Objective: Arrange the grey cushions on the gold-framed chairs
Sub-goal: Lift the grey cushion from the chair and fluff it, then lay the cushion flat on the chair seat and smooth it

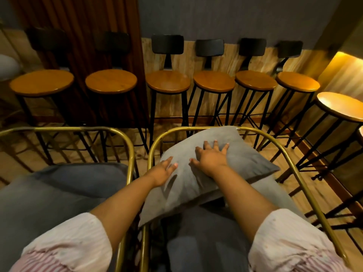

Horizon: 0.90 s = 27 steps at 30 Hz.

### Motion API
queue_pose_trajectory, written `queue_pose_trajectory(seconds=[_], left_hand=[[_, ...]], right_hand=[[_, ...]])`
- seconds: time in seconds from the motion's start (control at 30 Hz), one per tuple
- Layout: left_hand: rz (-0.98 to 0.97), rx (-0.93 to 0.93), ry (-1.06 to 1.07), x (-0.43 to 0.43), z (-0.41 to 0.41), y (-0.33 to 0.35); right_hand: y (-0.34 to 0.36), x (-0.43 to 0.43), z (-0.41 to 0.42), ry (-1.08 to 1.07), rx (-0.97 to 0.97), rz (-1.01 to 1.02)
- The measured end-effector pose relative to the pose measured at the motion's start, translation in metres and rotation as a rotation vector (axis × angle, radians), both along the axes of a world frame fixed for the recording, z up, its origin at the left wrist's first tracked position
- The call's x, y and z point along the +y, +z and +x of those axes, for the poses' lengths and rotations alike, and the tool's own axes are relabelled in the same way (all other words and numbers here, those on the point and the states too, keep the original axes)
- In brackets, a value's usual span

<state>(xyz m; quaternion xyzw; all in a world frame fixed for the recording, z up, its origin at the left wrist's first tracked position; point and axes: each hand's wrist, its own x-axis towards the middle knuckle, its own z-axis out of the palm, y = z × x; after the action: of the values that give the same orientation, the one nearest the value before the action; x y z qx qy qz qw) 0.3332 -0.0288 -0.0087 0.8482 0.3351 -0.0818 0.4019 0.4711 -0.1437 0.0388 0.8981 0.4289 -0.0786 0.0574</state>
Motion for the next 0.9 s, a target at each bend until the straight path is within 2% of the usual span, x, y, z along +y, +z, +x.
queue_pose_trajectory(seconds=[0.13,0.3,0.57,0.73,0.83,0.9], left_hand=[[0.194,0.010,0.019,0.019,-0.042,0.018],[0.291,0.033,0.129,0.047,-0.123,0.028],[0.307,0.137,0.281,0.126,-0.304,-0.005],[0.194,0.183,0.382,0.190,-0.429,-0.048],[0.148,0.193,0.463,0.230,-0.492,-0.074],[0.121,0.201,0.506,0.253,-0.526,-0.087]], right_hand=[[-0.001,0.013,-0.033,0.043,0.032,0.015],[-0.013,0.055,-0.096,0.174,0.107,0.113],[-0.063,0.144,-0.257,0.225,0.331,0.224],[-0.120,0.208,-0.368,0.041,0.628,0.272],[-0.151,0.240,-0.425,-0.171,0.843,0.358],[-0.176,0.253,-0.452,-0.348,0.915,0.389]])
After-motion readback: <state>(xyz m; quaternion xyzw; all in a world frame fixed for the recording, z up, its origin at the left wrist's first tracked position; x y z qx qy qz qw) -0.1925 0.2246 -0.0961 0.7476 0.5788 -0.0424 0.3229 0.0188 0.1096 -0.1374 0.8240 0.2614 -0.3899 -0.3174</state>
